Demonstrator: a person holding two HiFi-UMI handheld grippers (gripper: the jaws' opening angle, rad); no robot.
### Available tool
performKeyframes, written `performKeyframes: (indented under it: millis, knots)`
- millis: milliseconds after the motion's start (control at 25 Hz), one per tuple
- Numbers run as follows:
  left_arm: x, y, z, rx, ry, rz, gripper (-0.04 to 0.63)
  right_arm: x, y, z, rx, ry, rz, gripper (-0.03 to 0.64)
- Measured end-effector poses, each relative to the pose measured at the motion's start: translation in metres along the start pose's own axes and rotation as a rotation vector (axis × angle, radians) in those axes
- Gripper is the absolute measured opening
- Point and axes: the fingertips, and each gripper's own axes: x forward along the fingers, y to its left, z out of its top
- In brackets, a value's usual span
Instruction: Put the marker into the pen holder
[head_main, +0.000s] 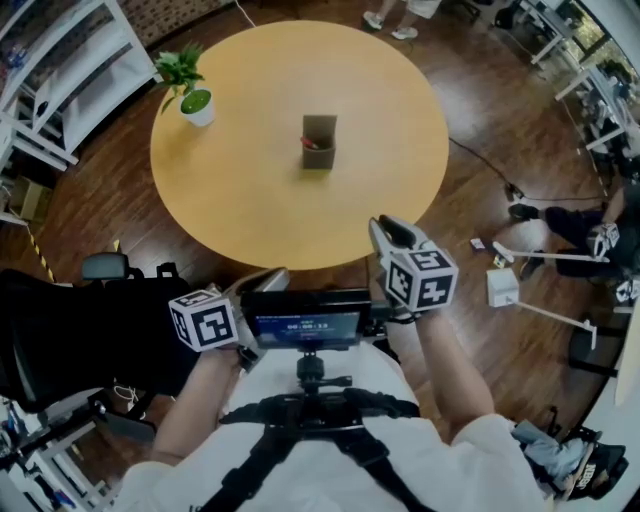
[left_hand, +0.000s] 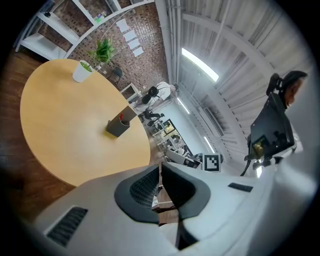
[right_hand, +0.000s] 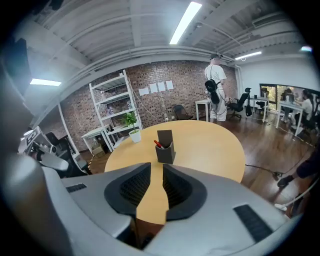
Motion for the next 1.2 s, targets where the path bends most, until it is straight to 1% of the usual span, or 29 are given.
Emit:
performKeyframes:
  millis: [120, 200, 360, 480, 680, 840, 960, 1040, 1200]
  knots:
    - [0.003, -0.003, -0.004, 0.004, 0.028, -0.012, 0.002, -0.007, 0.004, -0.003, 0.017, -0.013, -0.007, 0.089]
    - [0.003, -0.003, -0.002, 0.014, 0.041, -0.018, 0.002, -0.01, 0.004, -0.002, 0.026, -0.025, -0.026, 0.089]
    - [0.004, 0.0, -0.005, 0.007, 0.069, -0.056, 0.002, -0.018, 0.004, -0.01, 0.05, -0.03, -0.068, 0.089]
    - [0.003, 0.004, -0.016, 0.004, 0.111, -0.053, 0.002, -0.027, 0.003, -0.025, 0.077, -0.015, -0.098, 0.089]
    - [0.006, 0.008, -0.037, -0.017, 0.187, -0.094, 0.002, -0.044, 0.008, -0.042, 0.108, -0.011, -0.145, 0.089]
    - [0.007, -0.002, -0.045, -0.014, 0.226, -0.119, 0.002, -0.062, 0.006, -0.051, 0.131, -0.016, -0.19, 0.089]
    - [0.005, -0.006, -0.047, 0.007, 0.228, -0.122, 0.002, -0.069, 0.008, -0.054, 0.147, -0.028, -0.192, 0.089]
    - [0.002, -0.009, -0.048, 0.027, 0.221, -0.108, 0.002, -0.074, 0.011, -0.057, 0.147, -0.036, -0.187, 0.089]
    - [-0.006, -0.023, -0.061, 0.04, 0.179, -0.099, 0.002, -0.09, 0.016, -0.067, 0.134, -0.046, -0.159, 0.089]
